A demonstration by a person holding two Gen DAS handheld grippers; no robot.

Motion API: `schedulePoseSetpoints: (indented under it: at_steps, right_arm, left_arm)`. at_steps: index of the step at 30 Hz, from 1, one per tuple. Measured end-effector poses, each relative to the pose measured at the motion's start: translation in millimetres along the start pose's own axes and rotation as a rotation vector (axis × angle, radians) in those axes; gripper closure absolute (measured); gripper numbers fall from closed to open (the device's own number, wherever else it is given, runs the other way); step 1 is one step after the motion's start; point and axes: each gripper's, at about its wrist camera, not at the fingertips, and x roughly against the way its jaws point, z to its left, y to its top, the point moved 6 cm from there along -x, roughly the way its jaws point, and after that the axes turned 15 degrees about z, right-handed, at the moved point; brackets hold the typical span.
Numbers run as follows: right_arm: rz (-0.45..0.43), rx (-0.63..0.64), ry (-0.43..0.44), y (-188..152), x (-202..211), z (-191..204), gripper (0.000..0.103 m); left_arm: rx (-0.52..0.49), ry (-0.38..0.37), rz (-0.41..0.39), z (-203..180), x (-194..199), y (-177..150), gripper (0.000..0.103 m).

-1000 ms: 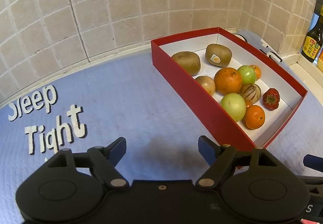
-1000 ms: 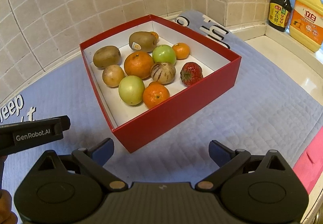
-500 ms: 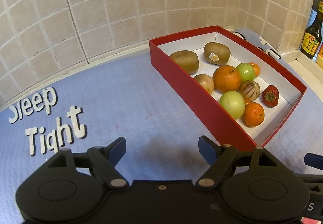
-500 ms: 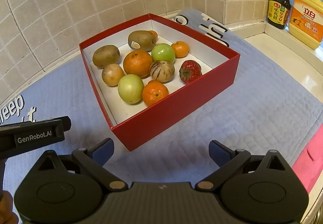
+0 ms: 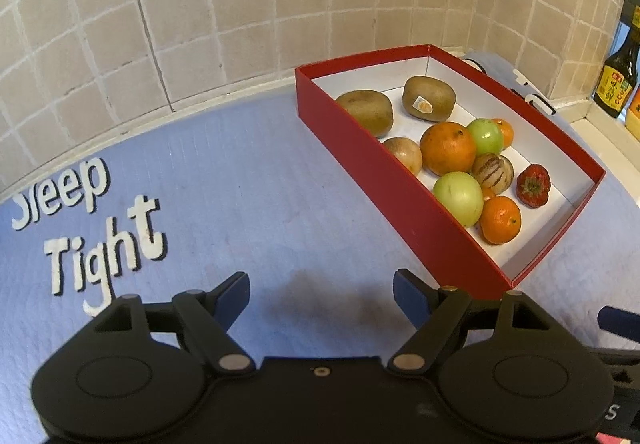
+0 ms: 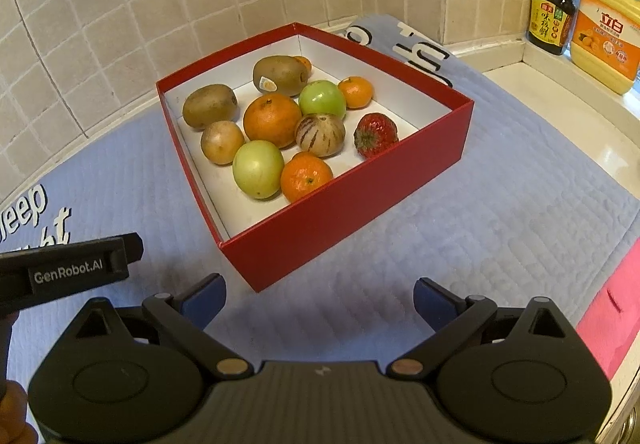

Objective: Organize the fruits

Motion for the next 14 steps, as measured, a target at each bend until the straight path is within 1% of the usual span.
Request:
schedulePoseSetpoints:
  at_steps: [10,14]
  right_arm:
    - [0.011,0.003,-0.001,-4.7,-2.6,5.1,0.002]
    - [0.014,-0.001,-0.004,-8.1,-2.7,8.3,0.002]
  left_arm:
    - [-0.024,0.042,-0.035,3.7,5.7,-2.1,0.009]
    - [-0.018,0.032,-0.030,6.8,6.2,-2.5,0.009]
